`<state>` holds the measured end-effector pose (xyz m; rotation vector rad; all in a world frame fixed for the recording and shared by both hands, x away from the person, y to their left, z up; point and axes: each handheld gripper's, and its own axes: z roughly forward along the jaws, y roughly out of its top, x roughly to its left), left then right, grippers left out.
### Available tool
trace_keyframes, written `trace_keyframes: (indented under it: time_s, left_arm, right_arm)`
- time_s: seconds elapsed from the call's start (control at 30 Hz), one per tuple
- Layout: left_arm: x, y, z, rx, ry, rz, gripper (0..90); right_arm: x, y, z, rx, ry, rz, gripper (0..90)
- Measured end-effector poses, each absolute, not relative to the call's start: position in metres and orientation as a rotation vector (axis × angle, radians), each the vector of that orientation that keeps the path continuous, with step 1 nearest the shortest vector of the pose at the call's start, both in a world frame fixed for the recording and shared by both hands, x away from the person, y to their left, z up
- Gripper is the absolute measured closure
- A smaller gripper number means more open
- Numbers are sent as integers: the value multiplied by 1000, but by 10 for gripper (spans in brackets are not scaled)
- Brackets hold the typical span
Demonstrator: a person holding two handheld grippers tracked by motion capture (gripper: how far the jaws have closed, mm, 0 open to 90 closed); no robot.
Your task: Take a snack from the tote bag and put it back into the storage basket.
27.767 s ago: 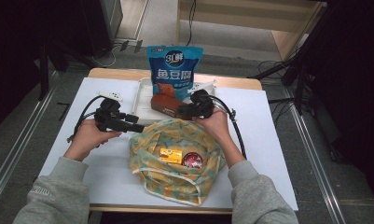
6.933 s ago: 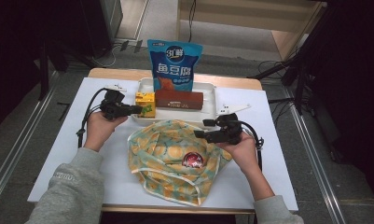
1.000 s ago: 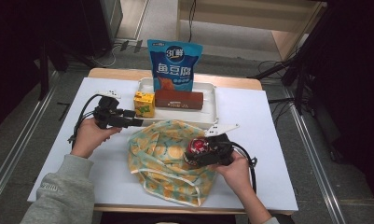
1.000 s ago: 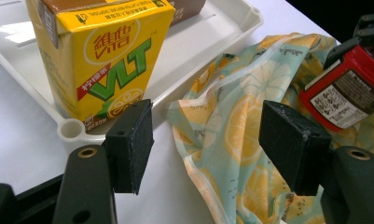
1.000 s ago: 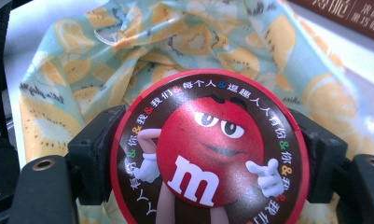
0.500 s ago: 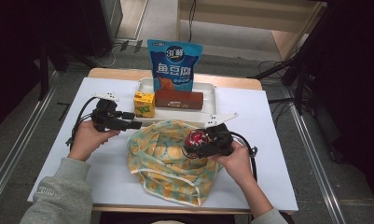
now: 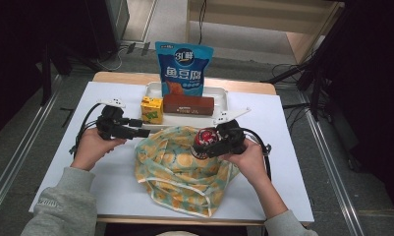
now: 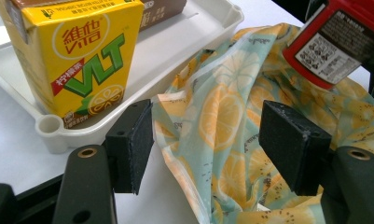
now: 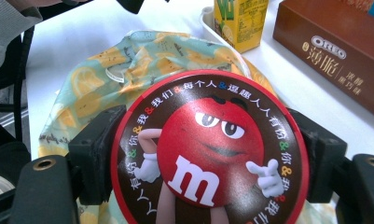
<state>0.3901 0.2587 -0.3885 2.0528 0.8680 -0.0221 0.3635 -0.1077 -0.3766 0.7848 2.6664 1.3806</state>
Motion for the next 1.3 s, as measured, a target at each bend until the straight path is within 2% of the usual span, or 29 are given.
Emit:
trace_keyframes:
  time_s: [1.3]
  left_arm:
    - [378, 273, -390, 2041, 876, -2, 357]
  right_arm:
    - [420, -104, -332, 751, 2609, 1407, 232]
